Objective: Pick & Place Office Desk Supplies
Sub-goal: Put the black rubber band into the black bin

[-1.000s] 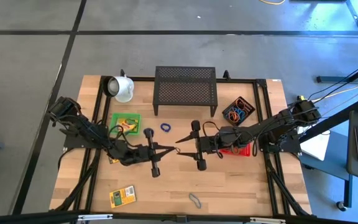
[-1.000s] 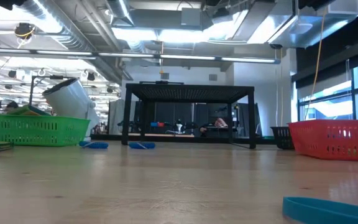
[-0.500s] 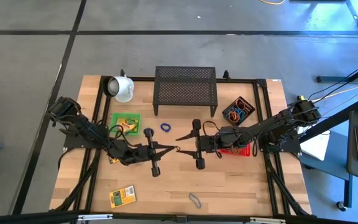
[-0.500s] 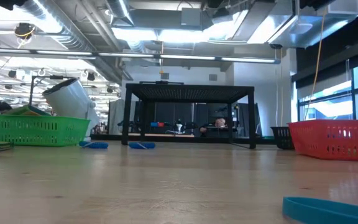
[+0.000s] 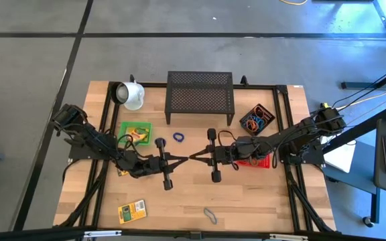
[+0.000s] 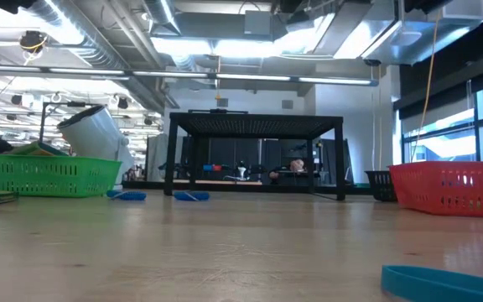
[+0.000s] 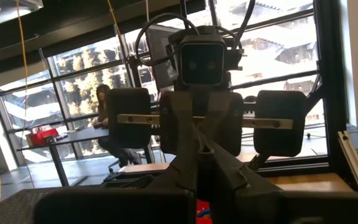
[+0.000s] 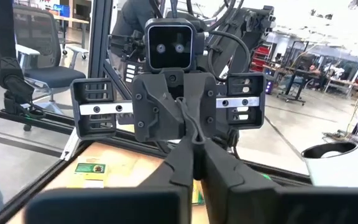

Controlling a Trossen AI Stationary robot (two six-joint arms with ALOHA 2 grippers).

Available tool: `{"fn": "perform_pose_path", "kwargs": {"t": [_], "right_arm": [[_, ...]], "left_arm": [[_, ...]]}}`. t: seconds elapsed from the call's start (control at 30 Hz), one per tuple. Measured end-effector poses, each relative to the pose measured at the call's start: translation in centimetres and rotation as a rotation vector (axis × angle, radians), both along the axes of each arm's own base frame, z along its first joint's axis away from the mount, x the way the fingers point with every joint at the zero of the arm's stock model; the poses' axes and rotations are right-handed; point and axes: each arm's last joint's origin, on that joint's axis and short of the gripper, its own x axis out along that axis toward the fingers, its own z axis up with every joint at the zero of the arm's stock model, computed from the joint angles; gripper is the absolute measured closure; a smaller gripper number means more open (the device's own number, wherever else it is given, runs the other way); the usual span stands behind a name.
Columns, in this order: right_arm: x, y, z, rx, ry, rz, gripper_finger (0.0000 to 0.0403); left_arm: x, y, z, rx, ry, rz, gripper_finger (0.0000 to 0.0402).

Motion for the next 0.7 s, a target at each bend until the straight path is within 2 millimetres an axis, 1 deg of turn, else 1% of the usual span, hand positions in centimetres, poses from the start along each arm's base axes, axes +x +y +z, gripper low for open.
{"fn": "perform_pose_path", "kwargs": {"t": [0.07,0.2,0.33,0.43,0.57,0.7], "right_arm": [[0.0,0.0,0.0,0.009,0.002,0.001,0.0392],[0.0,0.0,0.0,0.031,0.006,0.001,0.0383],[0.0,-0.1,0.0,0.057,0.01,-0.002,0.0395],[0.1,-0.2,0.0,0.071,0.012,-0.021,0.0393],[0.0,-0.7,-0.3,0.094,0.057,-0.163,0.0393],[-0.6,-1.5,-0.3,0.063,0.12,-0.352,0.0392]], "left_arm": [[0.0,0.0,0.0,-0.003,-0.001,-0.001,0.0392],[0.0,0.0,0.0,-0.047,-0.008,0.005,0.0375],[0.0,0.1,-0.3,-0.086,0.008,0.035,0.0331],[0.1,0.1,-0.6,-0.117,0.033,0.029,0.029],[0.2,0.0,-1.8,-0.166,0.112,0.021,0.0241],[0.2,0.0,-3.1,-0.197,0.212,0.027,0.0214]]}}
